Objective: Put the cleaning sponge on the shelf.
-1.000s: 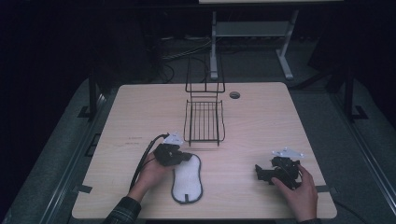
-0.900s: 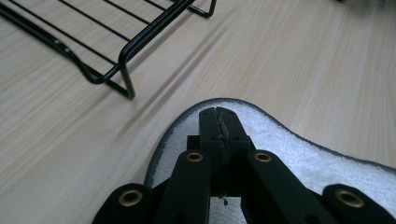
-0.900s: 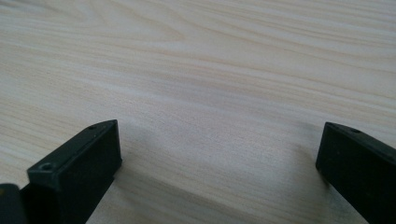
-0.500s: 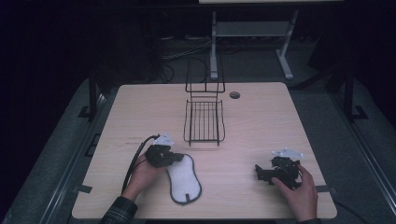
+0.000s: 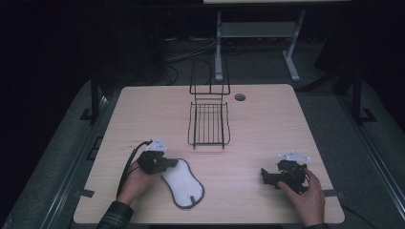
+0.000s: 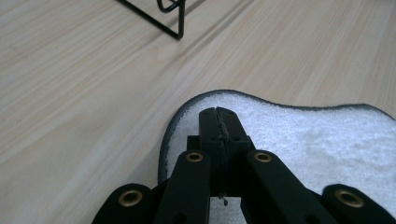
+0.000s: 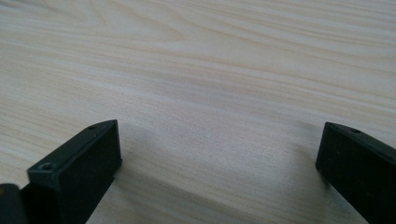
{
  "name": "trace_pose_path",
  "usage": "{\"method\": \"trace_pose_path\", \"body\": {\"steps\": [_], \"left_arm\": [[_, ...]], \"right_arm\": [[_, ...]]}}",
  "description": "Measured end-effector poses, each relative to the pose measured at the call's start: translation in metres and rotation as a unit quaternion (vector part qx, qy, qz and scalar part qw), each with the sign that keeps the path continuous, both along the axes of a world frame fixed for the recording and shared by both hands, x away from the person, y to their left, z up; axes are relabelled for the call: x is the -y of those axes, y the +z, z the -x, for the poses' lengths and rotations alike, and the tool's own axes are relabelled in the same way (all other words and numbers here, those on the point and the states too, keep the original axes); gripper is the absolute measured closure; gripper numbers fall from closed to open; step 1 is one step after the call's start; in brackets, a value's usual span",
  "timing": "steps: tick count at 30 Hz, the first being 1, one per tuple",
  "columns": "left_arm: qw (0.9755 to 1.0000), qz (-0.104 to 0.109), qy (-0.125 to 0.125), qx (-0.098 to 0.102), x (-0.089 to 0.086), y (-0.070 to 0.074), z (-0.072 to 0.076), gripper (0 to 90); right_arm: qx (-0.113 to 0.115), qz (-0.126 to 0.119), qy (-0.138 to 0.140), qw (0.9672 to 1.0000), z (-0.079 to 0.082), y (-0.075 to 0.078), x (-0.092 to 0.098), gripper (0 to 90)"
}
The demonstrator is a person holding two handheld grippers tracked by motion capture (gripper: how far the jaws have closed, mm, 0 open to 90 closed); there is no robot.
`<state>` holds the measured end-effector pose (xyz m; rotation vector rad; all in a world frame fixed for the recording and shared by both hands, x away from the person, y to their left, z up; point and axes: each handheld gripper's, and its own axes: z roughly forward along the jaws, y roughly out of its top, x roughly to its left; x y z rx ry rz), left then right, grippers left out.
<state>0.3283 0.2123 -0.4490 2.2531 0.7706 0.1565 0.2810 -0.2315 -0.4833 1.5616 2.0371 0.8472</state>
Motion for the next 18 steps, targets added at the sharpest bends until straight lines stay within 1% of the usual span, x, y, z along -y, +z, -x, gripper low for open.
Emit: {"method": "trace_pose_path", "body": {"steps": [1,3,4,8,9,11,12,14,17,18], "left_arm": [[1.0000,-0.004,0.002,0.003,-0.003,0.001,0.002,89.5],[1.0000,-0.005,0.004,0.001,-0.006,0.001,0.004,89.5],[1.0000,-0.001,0.006,0.001,-0.008,0.000,0.005,89.5],[0.9999,-0.002,0.016,-0.001,-0.021,0.001,0.012,89.5],[0.9998,-0.003,0.019,0.003,-0.024,0.001,0.013,89.5],[0.9997,-0.003,0.023,0.001,-0.026,0.001,0.015,89.5],[0.9996,-0.005,0.029,0.004,-0.033,0.001,0.019,89.5],[0.9993,-0.001,0.038,0.002,-0.040,0.001,0.023,89.5],[0.9988,-0.001,0.048,0.004,-0.050,0.001,0.029,89.5],[0.9988,-0.001,0.048,0.004,-0.050,0.001,0.029,89.5]], "right_arm": [[0.000,0.000,0.000,1.0000,0.000,0.000,0.000,0.0],[0.000,0.000,0.000,1.0000,0.000,0.000,0.000,0.0],[0.000,0.000,0.000,1.0000,0.000,0.000,0.000,0.0],[0.000,0.000,0.000,1.0000,0.000,0.000,0.000,0.0],[0.000,0.000,0.000,1.0000,0.000,0.000,0.000,0.0],[0.000,0.000,0.000,1.0000,0.000,0.000,0.000,0.0],[0.000,0.000,0.000,1.0000,0.000,0.000,0.000,0.0],[0.000,0.000,0.000,1.0000,0.000,0.000,0.000,0.0],[0.000,0.000,0.000,1.0000,0.000,0.000,0.000,0.0],[0.000,0.000,0.000,1.0000,0.000,0.000,0.000,0.0]]}}
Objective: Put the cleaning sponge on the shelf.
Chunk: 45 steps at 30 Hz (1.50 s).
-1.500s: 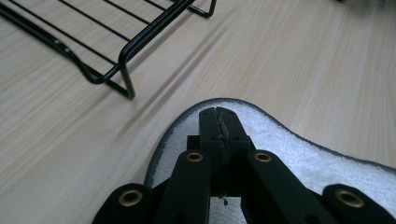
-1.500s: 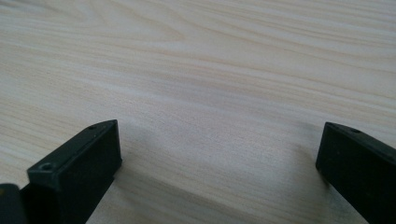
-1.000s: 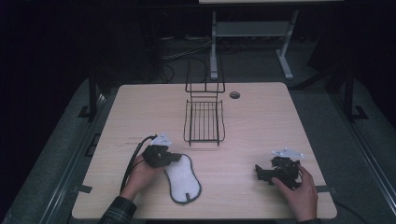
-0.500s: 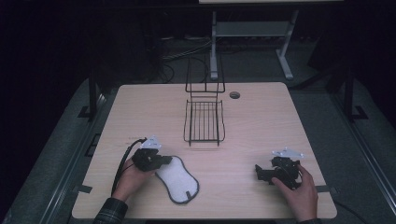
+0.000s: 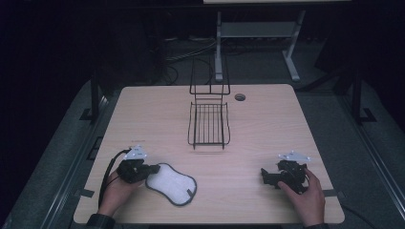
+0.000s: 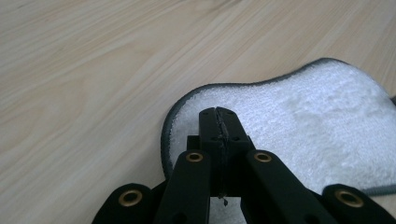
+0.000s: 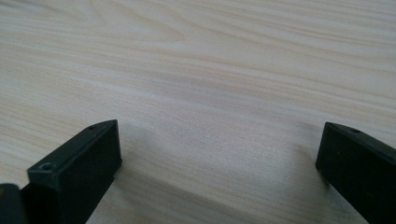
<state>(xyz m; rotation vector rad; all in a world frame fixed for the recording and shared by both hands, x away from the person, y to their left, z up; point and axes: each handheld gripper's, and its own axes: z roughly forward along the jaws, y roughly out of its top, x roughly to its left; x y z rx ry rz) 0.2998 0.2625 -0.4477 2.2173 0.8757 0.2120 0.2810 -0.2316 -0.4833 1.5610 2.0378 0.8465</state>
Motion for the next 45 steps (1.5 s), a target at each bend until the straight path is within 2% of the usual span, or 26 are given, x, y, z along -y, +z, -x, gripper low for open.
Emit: {"method": "trace_pose_path", "body": {"steps": [2,7,10,11,13,14,17,18,19,23,33,45], "left_arm": [[0.9999,0.001,0.010,0.000,-0.009,0.000,0.005,89.5],[0.9999,0.007,0.012,0.005,-0.008,0.004,0.010,89.5],[0.9998,0.019,0.000,0.008,0.001,0.008,0.015,89.5],[0.9996,0.020,-0.019,0.007,0.011,0.009,0.019,89.5],[0.9994,0.021,-0.027,0.006,0.017,0.009,0.021,89.5],[0.9988,0.024,-0.043,0.000,0.028,0.009,0.024,89.5],[0.9976,0.022,-0.066,-0.001,0.043,0.008,0.027,89.5],[0.9976,0.022,-0.066,-0.001,0.043,0.008,0.027,89.5],[0.9967,0.018,-0.079,-0.004,0.051,0.007,0.029,89.5],[0.9953,0.006,-0.096,-0.014,0.062,0.001,0.029,89.5],[0.9952,0.008,-0.096,-0.015,0.068,0.000,0.022,89.5],[0.9960,0.005,-0.088,-0.011,0.076,0.000,0.002,89.5]], "right_arm": [[0.000,0.000,0.000,1.0000,0.000,0.000,0.000,0.0],[0.000,-0.001,-0.001,1.0000,0.000,0.000,0.000,0.0],[0.000,-0.001,0.000,1.0000,0.000,0.000,0.000,0.0],[0.000,-0.001,0.000,1.0000,0.000,0.000,0.000,0.0],[0.000,-0.001,0.000,1.0000,0.000,0.000,0.000,0.0],[0.000,-0.001,0.000,1.0000,0.000,0.000,0.000,0.0],[0.000,0.000,-0.001,1.0000,0.000,0.000,0.000,0.0],[0.000,0.000,-0.001,1.0000,0.000,0.000,0.000,0.0],[0.000,0.000,0.000,1.0000,0.000,0.000,0.000,0.0],[0.000,-0.001,0.000,1.0000,0.000,0.000,0.000,0.0],[0.000,-0.001,-0.001,1.0000,0.000,0.000,0.000,0.0],[0.000,-0.001,-0.001,1.0000,0.000,0.000,0.000,0.0]]}}
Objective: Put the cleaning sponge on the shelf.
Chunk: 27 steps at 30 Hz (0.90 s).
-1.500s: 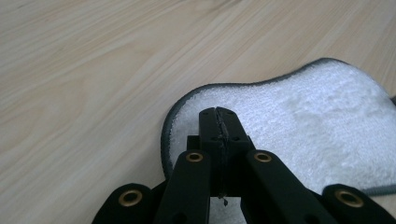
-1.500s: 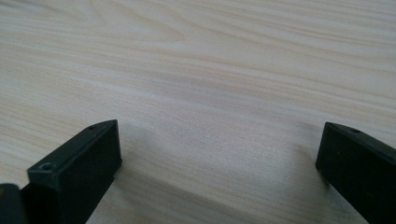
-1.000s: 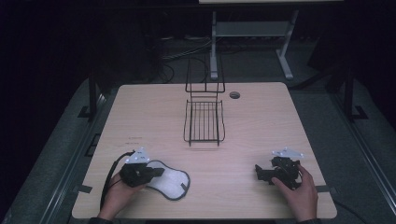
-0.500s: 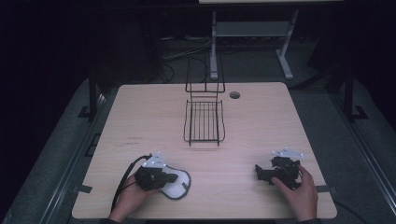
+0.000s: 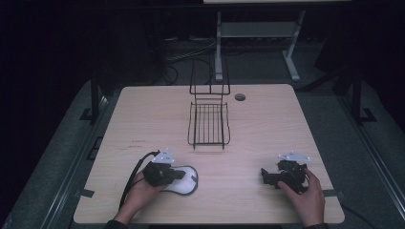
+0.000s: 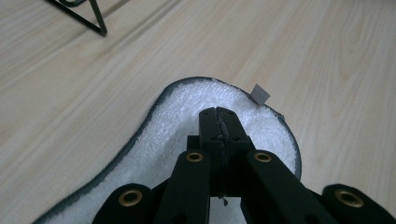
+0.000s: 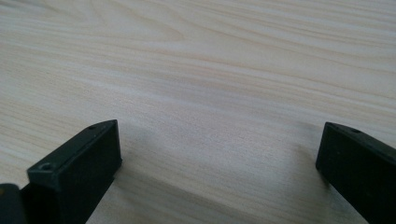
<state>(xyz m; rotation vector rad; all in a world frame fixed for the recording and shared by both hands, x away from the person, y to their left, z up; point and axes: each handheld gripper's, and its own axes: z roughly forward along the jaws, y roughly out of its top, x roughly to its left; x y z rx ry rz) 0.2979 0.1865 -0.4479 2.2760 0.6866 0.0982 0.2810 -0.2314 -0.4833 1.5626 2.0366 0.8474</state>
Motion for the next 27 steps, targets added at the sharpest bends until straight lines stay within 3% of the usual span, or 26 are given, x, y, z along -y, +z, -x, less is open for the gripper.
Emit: {"method": "trace_pose_path", "body": {"steps": [16,27], "left_arm": [[0.9997,0.009,0.024,0.004,0.004,-0.002,-0.033,89.5],[0.9996,0.015,0.025,0.004,0.001,0.001,-0.032,88.0]], "right_arm": [[0.000,0.000,0.000,1.0000,0.000,0.000,0.000,0.0],[0.000,0.000,0.000,1.0000,0.000,0.000,0.000,0.0]]}}
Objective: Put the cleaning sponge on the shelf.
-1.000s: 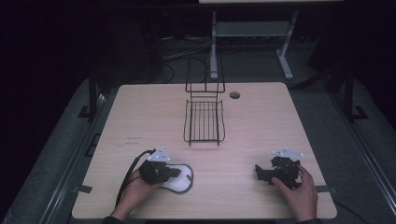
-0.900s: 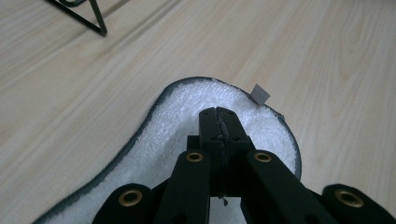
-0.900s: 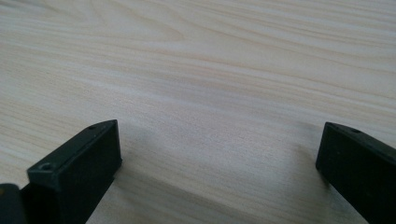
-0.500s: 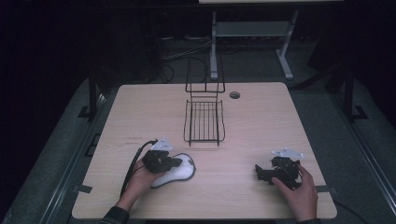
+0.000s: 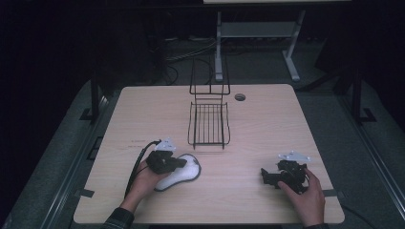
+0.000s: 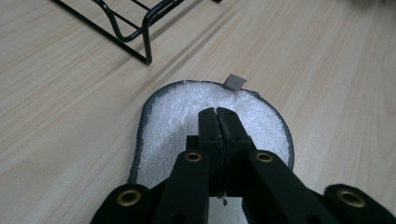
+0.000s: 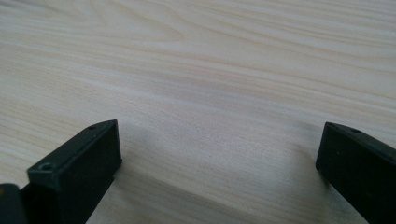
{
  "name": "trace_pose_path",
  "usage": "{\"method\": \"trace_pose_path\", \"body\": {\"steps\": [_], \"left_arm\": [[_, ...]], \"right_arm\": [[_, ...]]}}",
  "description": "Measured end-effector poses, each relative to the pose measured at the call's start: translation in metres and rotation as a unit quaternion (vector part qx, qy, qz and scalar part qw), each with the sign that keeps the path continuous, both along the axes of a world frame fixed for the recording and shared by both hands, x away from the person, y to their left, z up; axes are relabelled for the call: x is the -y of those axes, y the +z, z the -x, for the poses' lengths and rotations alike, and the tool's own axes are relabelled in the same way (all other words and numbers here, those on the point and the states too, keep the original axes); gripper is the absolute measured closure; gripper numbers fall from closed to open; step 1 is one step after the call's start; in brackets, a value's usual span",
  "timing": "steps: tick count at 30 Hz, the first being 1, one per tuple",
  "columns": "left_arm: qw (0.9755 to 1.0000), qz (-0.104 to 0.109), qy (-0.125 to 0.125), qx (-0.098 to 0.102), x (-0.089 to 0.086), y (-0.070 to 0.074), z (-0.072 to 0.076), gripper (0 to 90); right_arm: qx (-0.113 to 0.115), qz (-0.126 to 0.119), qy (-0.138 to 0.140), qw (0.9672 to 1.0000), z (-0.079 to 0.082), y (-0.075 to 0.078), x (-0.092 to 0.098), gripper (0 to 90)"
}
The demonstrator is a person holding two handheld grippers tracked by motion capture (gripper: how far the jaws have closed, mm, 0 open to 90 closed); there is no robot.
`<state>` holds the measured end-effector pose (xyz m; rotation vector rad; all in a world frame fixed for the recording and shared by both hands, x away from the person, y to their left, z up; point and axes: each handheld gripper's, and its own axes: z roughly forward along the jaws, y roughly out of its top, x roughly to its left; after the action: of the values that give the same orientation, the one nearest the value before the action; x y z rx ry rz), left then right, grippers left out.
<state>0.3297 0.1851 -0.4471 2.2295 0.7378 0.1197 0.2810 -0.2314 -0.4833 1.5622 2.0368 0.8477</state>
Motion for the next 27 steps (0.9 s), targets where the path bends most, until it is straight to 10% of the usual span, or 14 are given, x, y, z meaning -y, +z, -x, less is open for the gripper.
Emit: {"method": "trace_pose_path", "body": {"steps": [17,27], "left_arm": [[0.9994,0.028,0.006,-0.016,-0.038,0.008,-0.004,39.8],[0.9998,0.007,-0.015,-0.011,-0.035,0.000,-0.004,20.5]], "right_arm": [[0.000,0.000,0.000,1.0000,0.000,0.000,0.000,0.0],[0.000,0.000,0.000,1.0000,0.000,0.000,0.000,0.0]]}}
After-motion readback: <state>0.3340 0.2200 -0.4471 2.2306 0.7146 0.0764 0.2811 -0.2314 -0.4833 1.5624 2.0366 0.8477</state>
